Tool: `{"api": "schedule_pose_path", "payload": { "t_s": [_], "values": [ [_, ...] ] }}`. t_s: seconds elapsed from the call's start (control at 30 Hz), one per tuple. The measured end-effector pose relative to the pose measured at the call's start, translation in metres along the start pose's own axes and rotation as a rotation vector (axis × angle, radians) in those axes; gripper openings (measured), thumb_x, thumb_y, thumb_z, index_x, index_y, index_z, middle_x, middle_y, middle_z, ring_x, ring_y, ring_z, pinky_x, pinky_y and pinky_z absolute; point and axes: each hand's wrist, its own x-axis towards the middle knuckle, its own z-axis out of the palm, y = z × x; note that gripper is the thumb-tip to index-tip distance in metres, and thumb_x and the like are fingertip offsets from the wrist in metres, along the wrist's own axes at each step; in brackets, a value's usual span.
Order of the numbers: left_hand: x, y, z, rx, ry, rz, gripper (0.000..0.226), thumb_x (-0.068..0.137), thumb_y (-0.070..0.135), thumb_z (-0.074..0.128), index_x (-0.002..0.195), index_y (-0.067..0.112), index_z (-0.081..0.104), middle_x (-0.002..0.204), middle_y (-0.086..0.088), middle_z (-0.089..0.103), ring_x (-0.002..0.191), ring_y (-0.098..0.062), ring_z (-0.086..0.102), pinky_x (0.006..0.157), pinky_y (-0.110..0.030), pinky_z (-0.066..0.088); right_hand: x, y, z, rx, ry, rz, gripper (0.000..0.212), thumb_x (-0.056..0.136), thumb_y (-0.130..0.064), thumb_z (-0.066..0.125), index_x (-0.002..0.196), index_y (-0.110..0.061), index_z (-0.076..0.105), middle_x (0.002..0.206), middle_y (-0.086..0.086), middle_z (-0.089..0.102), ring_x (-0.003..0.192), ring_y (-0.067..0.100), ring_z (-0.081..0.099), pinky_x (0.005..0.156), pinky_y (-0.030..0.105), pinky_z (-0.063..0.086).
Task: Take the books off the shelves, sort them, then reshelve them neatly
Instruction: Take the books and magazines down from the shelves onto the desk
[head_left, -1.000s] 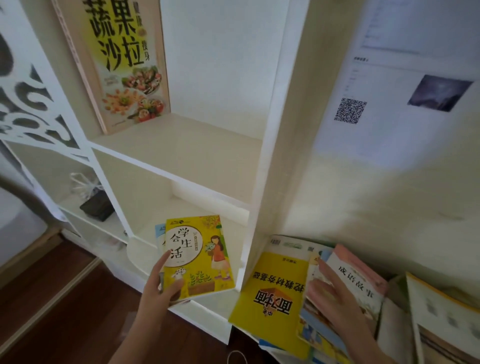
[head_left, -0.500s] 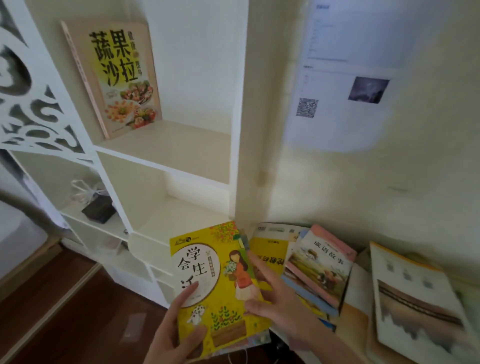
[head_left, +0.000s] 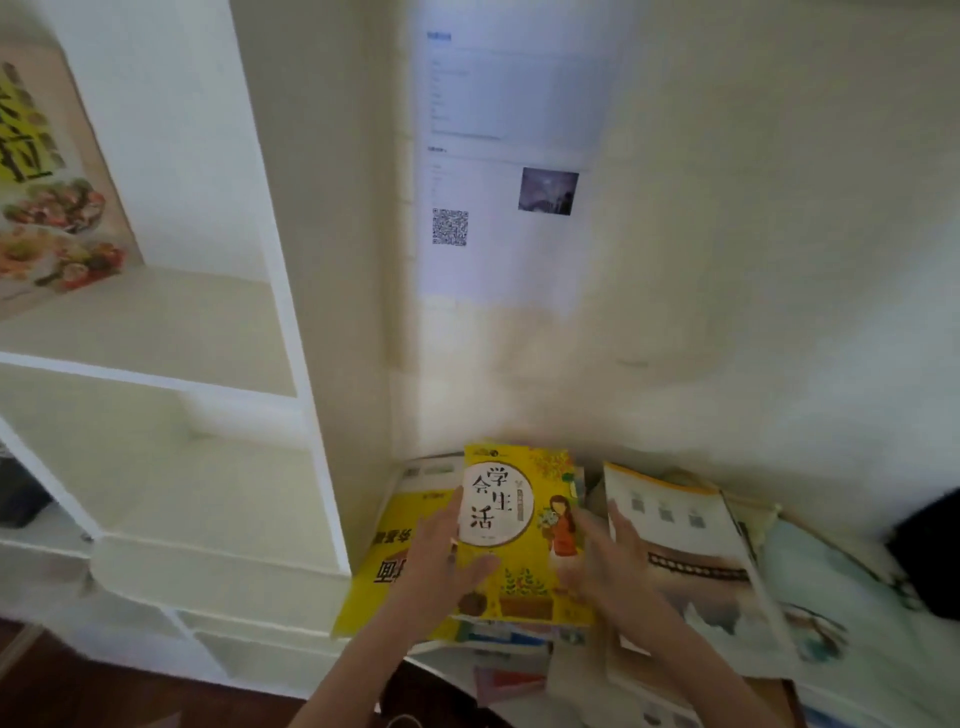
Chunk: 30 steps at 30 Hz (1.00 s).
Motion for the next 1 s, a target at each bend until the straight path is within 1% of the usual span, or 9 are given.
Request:
{"api": "schedule_pose_path", "payload": {
  "t_s": [0.07,0.1,0.17,0.27,0.4,0.57,0.7,0.77,1.0],
  "values": [
    [0.009,0.007,-0.002,-0.012,0.013,0.015,0.075,0.089,0.028,0.063,0.136,0.047,0.007,0.129,0.025,0.033,0.106,0.017,0.042,0.078,-0.01,0.044,0.005,0.003,-0.001,-0.014,0.032,0.006,0.092,0.055,-0.098,0.032,0.132,-0.066,-0.007,0.161,0.001,-0.01,0.148,0.025,-0.007,0.118,0.042,0.008],
    [0.011,0.008,-0.006,-0.019,0.024,0.027,0.073,0.09,0.026,0.061,0.139,0.045,0.01,0.131,0.024,0.033,0.115,0.013,0.04,0.082,-0.012,0.042,0.007,0.003,-0.002,0.051,0.044,-0.008,0.095,0.051,-0.101,0.028,0.132,-0.065,-0.004,0.16,-0.003,-0.011,0.148,0.024,-0.006,0.117,0.043,0.01],
    [0.009,0.006,-0.021,-0.046,0.061,0.042,0.067,0.09,0.024,0.06,0.138,0.047,0.02,0.136,0.016,0.04,0.128,-0.002,0.039,0.086,-0.014,0.044,0.008,-0.001,-0.004,0.239,0.057,-0.016,0.08,0.07,-0.079,0.05,0.138,-0.054,0.017,0.16,-0.007,-0.006,0.148,0.019,-0.002,0.117,0.046,0.018],
    [0.001,0.006,-0.053,-0.105,0.136,0.06,0.057,0.089,0.02,0.062,0.129,0.048,0.034,0.13,0.008,0.053,0.119,-0.002,0.051,0.085,-0.016,0.05,0.015,-0.024,-0.013,0.415,0.074,-0.069,0.062,0.078,-0.048,0.063,0.127,-0.056,0.027,0.155,-0.017,0.011,0.145,0.011,0.009,0.113,0.043,0.029],
    [-0.018,0.025,-0.101,-0.093,0.266,0.149,0.052,0.088,0.011,0.062,0.129,0.038,0.046,0.111,0.006,0.069,0.104,-0.003,0.063,0.089,-0.022,0.051,0.025,-0.066,-0.022,0.477,0.089,-0.162,0.058,0.076,-0.05,0.061,0.13,-0.051,0.04,0.139,-0.025,0.037,0.133,0.005,0.035,0.106,0.035,0.037],
    [-0.057,0.052,-0.171,-0.098,0.512,0.291,0.042,0.084,0.023,0.061,0.124,0.03,0.055,0.106,0.005,0.071,0.097,-0.015,0.068,0.082,-0.033,0.054,0.023,-0.143,-0.015,0.632,-0.145,-0.329,0.079,0.047,-0.073,0.08,0.11,-0.026,0.068,0.104,-0.005,0.073,0.1,0.009,0.066,0.092,0.028,0.05],
    [-0.076,0.056,-0.253,-0.019,0.844,0.353,0.041,0.09,0.008,0.06,0.122,0.034,0.054,0.108,0.006,0.068,0.101,-0.012,0.065,0.085,-0.027,0.053,0.009,-0.225,-0.012,0.585,-0.398,-0.548,0.053,0.073,-0.051,0.074,0.119,-0.026,0.063,0.113,-0.009,0.07,0.107,0.009,0.064,0.093,0.021,0.049],
    [-0.078,0.059,-0.296,0.047,0.955,0.364,0.049,0.089,0.009,0.061,0.121,0.043,0.048,0.118,0.006,0.06,0.109,-0.01,0.058,0.088,-0.021,0.048,0.009,-0.272,-0.006,0.61,-0.431,-0.631,0.056,0.075,-0.051,0.074,0.125,-0.031,0.059,0.12,-0.012,0.066,0.113,0.008,0.061,0.095,0.021,0.048],
    [-0.038,0.076,-0.412,0.262,0.992,0.296,0.069,0.087,0.016,0.067,0.138,0.046,0.031,0.143,-0.002,0.036,0.13,-0.021,0.038,0.108,-0.05,0.035,0.072,-0.412,0.03,0.695,-0.329,-0.739,0.066,0.082,-0.041,0.068,0.139,-0.051,0.037,0.141,-0.031,0.041,0.13,-0.012,0.034,0.107,0.02,0.032]
  ]
}}
